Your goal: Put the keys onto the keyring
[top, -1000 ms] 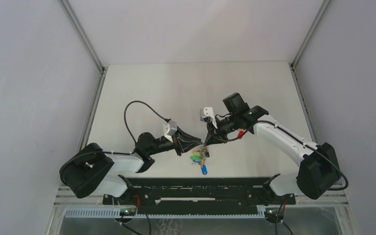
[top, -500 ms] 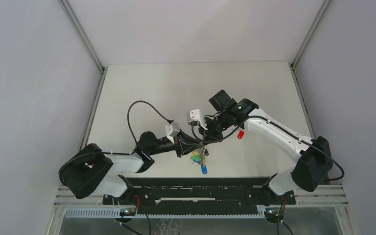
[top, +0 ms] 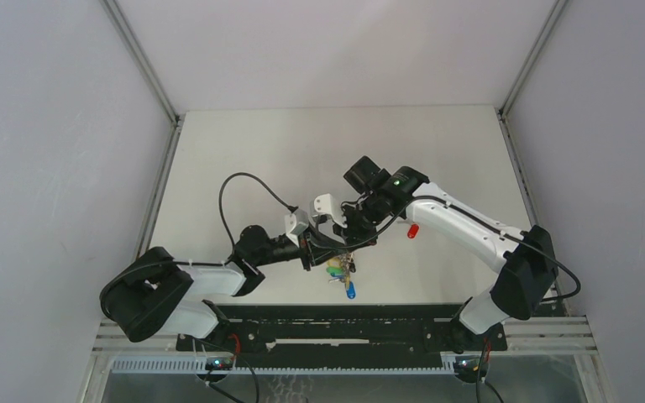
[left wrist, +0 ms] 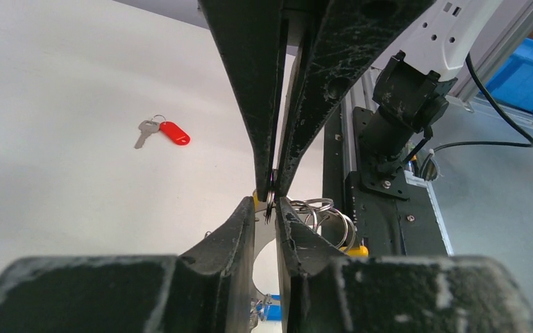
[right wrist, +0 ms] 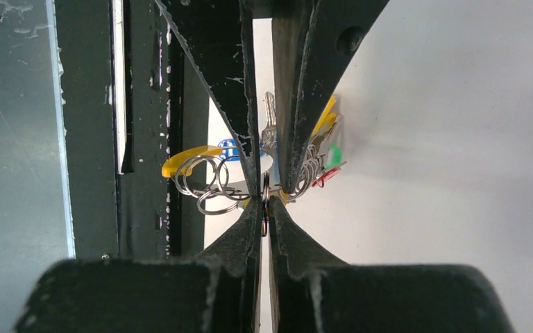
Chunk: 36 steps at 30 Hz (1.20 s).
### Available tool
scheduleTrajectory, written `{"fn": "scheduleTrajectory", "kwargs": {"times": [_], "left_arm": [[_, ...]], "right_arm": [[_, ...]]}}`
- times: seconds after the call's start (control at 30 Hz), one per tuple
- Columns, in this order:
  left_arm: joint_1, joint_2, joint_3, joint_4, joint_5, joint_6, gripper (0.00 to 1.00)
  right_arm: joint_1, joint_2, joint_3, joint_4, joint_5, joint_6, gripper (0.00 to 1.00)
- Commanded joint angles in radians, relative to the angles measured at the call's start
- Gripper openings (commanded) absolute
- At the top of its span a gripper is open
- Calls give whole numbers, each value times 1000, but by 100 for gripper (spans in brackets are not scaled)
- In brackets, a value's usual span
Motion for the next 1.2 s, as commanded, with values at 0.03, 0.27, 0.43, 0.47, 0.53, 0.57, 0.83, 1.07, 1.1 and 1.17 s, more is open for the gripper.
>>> {"fn": "scheduleTrajectory", "kwargs": {"times": [0.03,0.27,0.43,0.47,0.53,0.57,0.83,1.07,1.1,1.17], "left_arm": [[1,-8,55,17,31,25,17],[1,-29,36,15,-12,39,0],[1,-62,17,15,-53,47,0],[2,-67,14,15,-57,47,0],[2,-75,9,19,-65,46,0],[3,-78,6,25,-69,44,0],[4,-79,-2,68,-73,18,0],[4,-74,5,70,-59,14,0],[4,-74,4,70,-57,14,0],[4,-74,5,70,-54,13,0]], "right_arm": [[20,-8,65,-1,12,-10,0],[17,-30,62,5,38,7,10],[-25,-101,15,50,0,26,19],[-39,-119,-1,65,-18,30,20],[-69,-156,-36,98,-57,35,21],[-82,-171,-54,112,-78,38,22],[-207,-232,-193,262,-284,53,23],[-227,-186,-206,302,-356,40,24],[-228,-180,-206,308,-363,41,24],[-229,-169,-206,315,-380,39,24]]}}
